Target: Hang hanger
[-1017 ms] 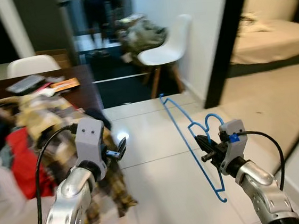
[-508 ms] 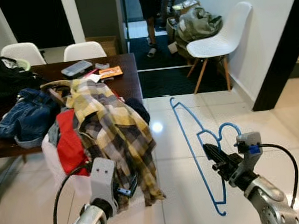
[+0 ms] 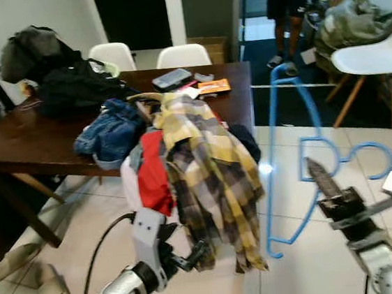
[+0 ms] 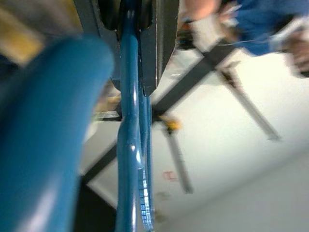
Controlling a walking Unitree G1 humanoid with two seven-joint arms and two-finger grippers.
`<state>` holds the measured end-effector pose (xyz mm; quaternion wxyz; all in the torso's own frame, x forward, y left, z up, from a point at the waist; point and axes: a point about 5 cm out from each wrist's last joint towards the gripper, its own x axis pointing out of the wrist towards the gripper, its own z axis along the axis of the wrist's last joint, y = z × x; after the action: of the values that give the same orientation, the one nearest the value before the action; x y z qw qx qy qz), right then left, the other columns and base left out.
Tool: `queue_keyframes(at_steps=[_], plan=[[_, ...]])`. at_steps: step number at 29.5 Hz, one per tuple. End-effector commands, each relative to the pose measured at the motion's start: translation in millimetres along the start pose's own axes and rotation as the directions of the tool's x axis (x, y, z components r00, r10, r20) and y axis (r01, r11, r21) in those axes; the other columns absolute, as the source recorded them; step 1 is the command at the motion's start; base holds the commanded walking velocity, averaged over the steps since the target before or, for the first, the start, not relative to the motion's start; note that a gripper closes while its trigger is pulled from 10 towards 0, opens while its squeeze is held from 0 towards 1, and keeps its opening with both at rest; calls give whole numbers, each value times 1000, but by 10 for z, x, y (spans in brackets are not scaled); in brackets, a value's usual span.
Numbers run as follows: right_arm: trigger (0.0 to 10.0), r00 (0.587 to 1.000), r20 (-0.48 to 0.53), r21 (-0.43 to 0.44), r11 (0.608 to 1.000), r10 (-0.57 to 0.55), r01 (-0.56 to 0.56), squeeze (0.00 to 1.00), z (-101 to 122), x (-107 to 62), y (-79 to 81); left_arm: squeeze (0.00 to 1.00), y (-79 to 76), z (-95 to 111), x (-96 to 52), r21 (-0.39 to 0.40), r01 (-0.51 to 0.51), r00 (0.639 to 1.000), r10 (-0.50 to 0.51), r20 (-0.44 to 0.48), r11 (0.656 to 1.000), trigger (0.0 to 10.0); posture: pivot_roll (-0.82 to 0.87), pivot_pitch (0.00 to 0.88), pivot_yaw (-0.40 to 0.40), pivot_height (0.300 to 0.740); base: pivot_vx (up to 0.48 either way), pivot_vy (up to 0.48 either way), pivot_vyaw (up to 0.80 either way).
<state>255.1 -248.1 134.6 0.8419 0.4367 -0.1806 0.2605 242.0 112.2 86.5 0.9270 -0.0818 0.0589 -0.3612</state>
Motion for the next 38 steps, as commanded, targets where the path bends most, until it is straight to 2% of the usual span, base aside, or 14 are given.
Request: queue_keyframes(at_steps=[1, 2, 7, 9, 10, 11, 13, 15, 17, 22, 24, 26, 27, 38], plan=[[10000, 998, 9, 40, 997, 68, -68, 0, -8, 2, 84, 0, 21, 12, -36, -13, 13, 1000, -13, -4, 1000, 10000, -29, 0, 7, 740, 0, 0, 781], [10000, 990, -1, 74, 988, 140, -139, 0, -26, -11, 163, 0, 28, 43, -46, -10, 16, 1000, -16, 13, 1000, 10000, -27, 0, 6, 740, 0, 0, 781], [10000, 974, -17, 123, 967, 226, -223, 0, -55, -28, 259, 0, 52, 86, -62, -4, 12, 999, -12, 40, 1000, 10000, -25, 0, 2, 740, 0, 0, 781], [10000, 961, -44, 162, 951, 272, -262, 0, -93, -15, 309, 0, 172, 164, -70, -19, -81, 992, 83, 96, 997, 10000, -19, 0, -8, 740, 0, 0, 781], [10000, 961, -44, 162, 951, 272, -262, 0, -93, -15, 309, 0, 172, 164, -70, -19, -81, 992, 83, 96, 997, 10000, -19, 0, -8, 740, 0, 0, 781], [10000, 959, -56, 171, 949, 278, -265, 0, -103, -3, 312, 0, 230, 201, -78, -16, -142, 982, 143, 122, 990, 10000, -17, 0, -11, 740, 0, 0, 781], [10000, 961, -81, 190, 950, 266, -247, 0, -110, 22, 294, 0, 298, 238, -99, 0, -215, 968, 213, 133, 977, 10000, -14, 0, -15, 740, 0, 0, 781], [10000, 961, -81, 190, 950, 266, -247, 0, -110, 22, 294, 0, 298, 238, -99, 0, -215, 968, 213, 133, 977, 10000, -14, 0, -15, 740, 0, 0, 781], [10000, 969, -109, 184, 963, 221, -199, 0, -126, 53, 248, 0, 326, 310, -104, 5, -238, 959, 235, 156, 971, 10000, -11, 0, -19, 740, 0, 0, 769], [10000, 983, -105, 205, 970, 153, -129, 0, -112, 71, 166, 0, 410, 492, -133, -37, -268, 932, 269, 241, 963, 10000, -14, 0, -22, 740, 288, 0, 0], [10000, 984, -113, 198, 974, 137, -113, 0, -100, 72, 140, 0, 456, 621, -152, -51, -285, 909, 287, 301, 957, 10000, -15, 0, -24, 740, 480, 0, 0], [10000, 985, -115, 196, 975, 131, -107, 0, -97, 74, 131, 0, 465, 661, -154, -51, -290, 903, 290, 317, 956, 10000, -14, 0, -24, 740, 480, 0, 0], [10000, 987, -115, 188, 978, 114, -91, 0, -86, 88, 112, 0, 479, 782, -149, -41, -301, 886, 295, 358, 953, 10000, -16, 0, -24, 740, 480, 0, 0], [10000, 987, -103, 156, 982, 126, -109, 0, -47, 134, 118, 0, 464, 1118, -111, 16, -302, 855, 263, 447, 953, 10000, -17, 0, -23, 740, 480, 0, 0]])
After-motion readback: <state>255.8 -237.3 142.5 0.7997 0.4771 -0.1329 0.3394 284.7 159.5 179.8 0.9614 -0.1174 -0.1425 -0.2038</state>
